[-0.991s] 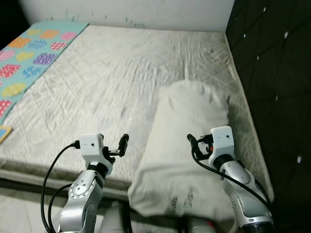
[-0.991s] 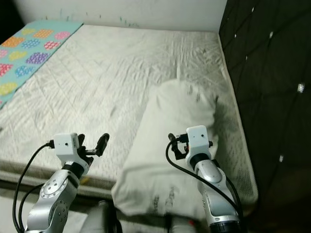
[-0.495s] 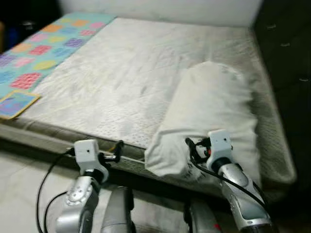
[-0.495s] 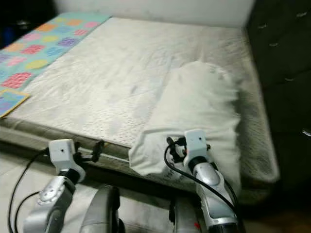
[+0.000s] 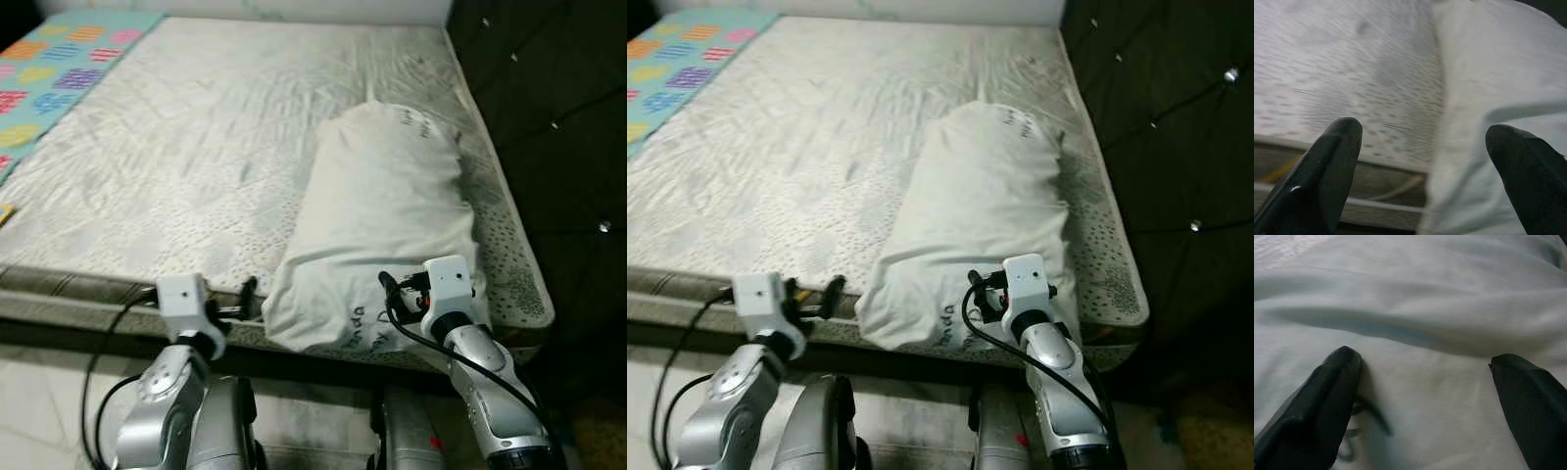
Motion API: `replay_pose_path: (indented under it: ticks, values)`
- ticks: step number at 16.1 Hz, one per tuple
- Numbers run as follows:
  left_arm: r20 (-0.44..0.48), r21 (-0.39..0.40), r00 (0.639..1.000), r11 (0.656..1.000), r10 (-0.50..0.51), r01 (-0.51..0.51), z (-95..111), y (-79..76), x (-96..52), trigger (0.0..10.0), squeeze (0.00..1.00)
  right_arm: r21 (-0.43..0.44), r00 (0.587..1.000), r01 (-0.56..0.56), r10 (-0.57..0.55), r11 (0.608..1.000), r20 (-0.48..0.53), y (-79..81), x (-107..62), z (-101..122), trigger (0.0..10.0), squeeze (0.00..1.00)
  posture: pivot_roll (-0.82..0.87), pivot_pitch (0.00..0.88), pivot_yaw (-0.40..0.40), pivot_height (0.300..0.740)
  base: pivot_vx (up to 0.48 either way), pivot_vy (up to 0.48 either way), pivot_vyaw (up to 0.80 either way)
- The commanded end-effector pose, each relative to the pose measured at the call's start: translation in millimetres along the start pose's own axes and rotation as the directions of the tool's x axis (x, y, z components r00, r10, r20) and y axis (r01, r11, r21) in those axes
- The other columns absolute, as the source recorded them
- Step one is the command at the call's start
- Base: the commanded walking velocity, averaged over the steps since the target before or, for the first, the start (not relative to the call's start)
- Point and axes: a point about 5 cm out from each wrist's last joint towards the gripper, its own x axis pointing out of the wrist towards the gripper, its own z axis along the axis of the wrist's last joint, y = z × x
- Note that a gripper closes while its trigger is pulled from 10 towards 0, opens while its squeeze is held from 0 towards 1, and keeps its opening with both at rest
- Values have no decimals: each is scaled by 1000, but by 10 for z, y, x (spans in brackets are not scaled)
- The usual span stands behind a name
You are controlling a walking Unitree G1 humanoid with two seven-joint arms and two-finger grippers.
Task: Clean up the room
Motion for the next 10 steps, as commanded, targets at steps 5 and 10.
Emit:
replay_pose_path:
  ticks: [5, 10]
  values:
    - [-153, 26, 969, 980, -193, 199, -110, -306, -30, 10000, 0, -7, 1000, 17, -16, 1000, 21, -35, 15, 100, 10000, 0, -137, 139, 23, 611, 0, 0, 0]
    - [-242, 131, 928, 938, -284, 322, -163, -421, -140, 10000, 0, 0, 999, 9, -9, 1000, -41, 1, 34, 94, 10000, 0, -136, 141, 21, 611, 0, 0, 0]
